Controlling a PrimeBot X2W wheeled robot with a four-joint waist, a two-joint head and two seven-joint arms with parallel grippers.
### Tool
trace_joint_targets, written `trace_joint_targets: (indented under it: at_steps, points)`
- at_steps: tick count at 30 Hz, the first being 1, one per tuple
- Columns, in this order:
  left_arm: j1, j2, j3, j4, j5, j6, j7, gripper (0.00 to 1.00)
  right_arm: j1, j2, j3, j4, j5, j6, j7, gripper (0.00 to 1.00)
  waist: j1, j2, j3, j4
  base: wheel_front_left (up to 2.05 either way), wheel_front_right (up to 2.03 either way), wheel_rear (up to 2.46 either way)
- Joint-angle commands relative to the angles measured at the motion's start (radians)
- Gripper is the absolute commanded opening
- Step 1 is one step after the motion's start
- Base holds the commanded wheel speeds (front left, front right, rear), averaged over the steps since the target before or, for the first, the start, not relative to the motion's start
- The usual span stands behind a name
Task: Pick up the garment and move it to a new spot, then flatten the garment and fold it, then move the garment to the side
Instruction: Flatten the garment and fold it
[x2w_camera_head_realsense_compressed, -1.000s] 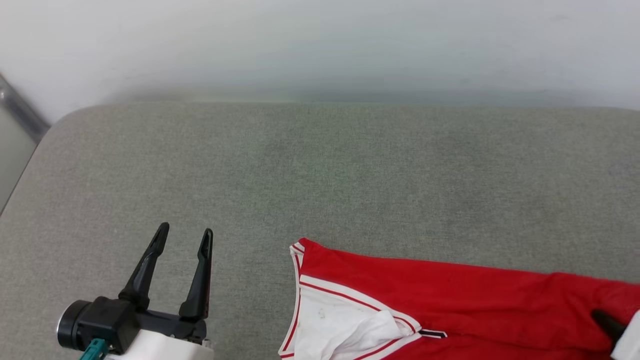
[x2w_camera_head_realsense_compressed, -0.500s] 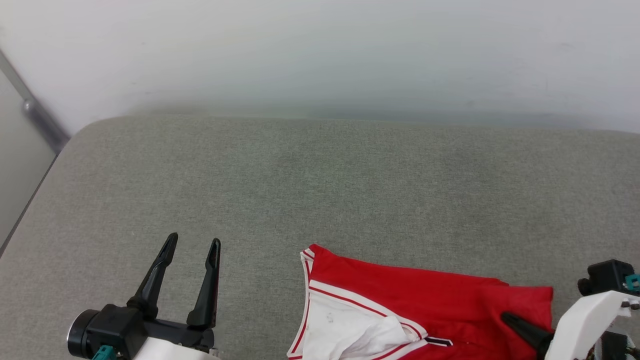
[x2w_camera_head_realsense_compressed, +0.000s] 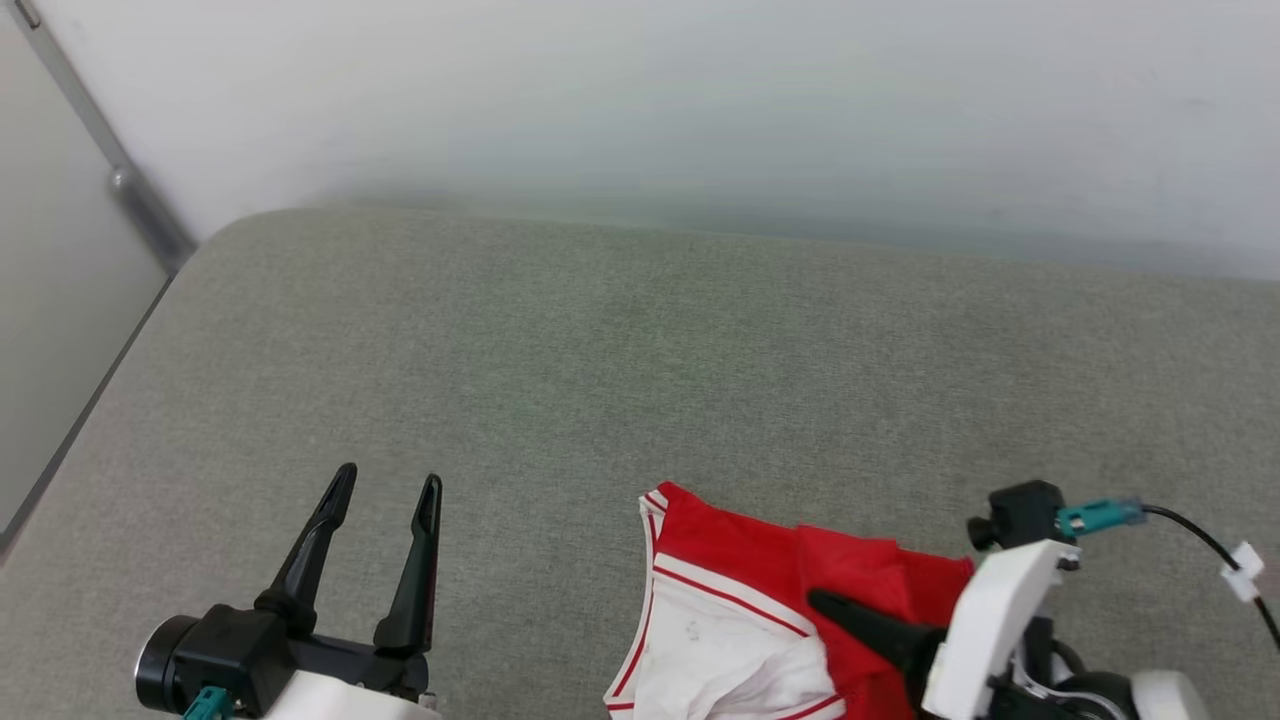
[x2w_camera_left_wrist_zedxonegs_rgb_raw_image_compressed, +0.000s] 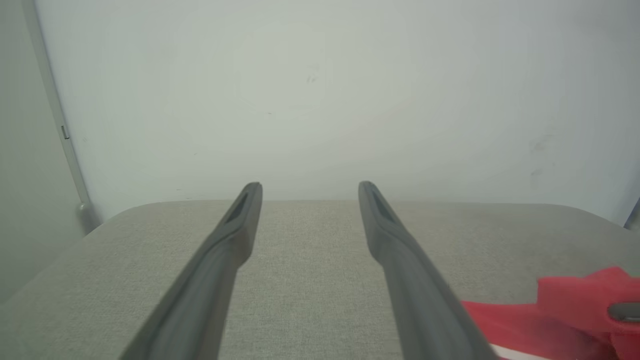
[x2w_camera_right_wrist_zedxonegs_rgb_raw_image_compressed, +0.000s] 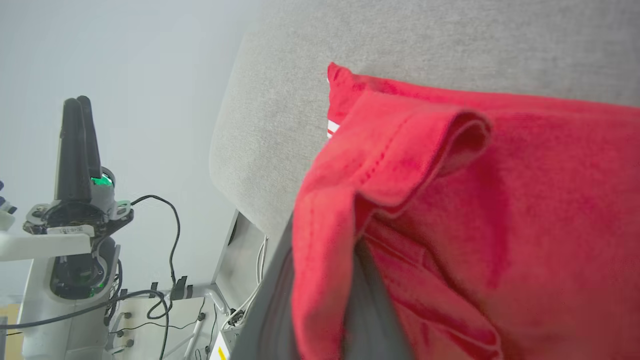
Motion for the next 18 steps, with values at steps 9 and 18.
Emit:
trace_joint_targets:
  at_steps: [9,18]
  points:
    - [-0.028,0.012,-0.018,0.012,-0.007,-0.001,-0.002,1.0,-0.162,0.002,0.176,0.227,0.052,0.0,-0.149,0.0,0.0,0.0,0.017,0.055,0.0,0.0,0.0]
    - [-0.032,0.017,-0.016,0.015,-0.011,-0.001,-0.002,1.0,-0.246,0.002,0.267,0.398,0.037,0.0,-0.238,0.05,0.0,0.0,0.029,0.082,0.0,0.0,0.0]
